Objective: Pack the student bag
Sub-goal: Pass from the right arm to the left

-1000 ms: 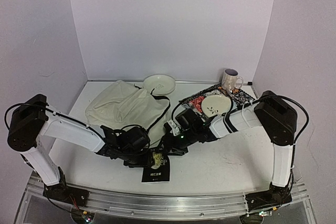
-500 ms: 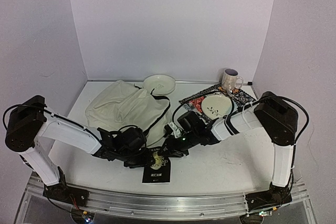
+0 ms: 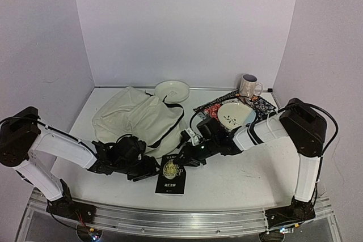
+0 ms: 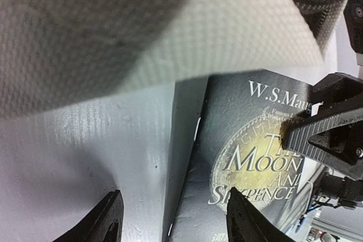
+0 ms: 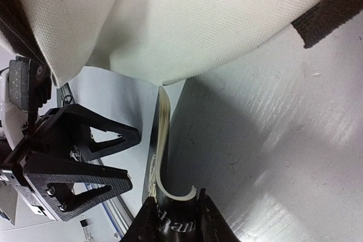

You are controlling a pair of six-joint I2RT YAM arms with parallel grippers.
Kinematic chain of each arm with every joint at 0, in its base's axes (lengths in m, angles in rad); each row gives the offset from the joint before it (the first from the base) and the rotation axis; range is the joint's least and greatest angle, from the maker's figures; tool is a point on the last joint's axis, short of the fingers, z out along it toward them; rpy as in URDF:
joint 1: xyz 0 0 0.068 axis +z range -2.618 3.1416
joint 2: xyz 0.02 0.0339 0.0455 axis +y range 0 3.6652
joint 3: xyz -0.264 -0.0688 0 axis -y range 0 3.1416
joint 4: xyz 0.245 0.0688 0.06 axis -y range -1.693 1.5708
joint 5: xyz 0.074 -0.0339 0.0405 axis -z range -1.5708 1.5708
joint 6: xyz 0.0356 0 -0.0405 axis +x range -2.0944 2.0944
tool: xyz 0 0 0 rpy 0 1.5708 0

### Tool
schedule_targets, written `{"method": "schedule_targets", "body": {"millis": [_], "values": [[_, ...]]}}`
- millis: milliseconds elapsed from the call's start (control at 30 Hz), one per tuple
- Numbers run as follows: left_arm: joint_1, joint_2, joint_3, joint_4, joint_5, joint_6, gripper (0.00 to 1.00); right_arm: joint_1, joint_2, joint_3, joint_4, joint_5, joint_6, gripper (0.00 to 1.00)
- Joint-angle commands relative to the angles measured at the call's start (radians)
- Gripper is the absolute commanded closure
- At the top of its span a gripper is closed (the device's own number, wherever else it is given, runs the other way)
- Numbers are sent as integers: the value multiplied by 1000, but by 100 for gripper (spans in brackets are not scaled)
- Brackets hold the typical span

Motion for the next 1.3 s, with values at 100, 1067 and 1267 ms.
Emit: {"method": "schedule_targets", "body": {"millis": [100, 1067, 1267], "values": [[21, -43, -22, 82, 58, 29, 34, -23, -119, -34, 66, -63, -3, 77], [35, -278, -40, 300, 197, 66, 91, -65, -305, -92, 141, -72, -39, 63], [65, -310, -50, 278, 237, 155, 100, -116, -393, -132, 105, -102, -170, 37]]}}
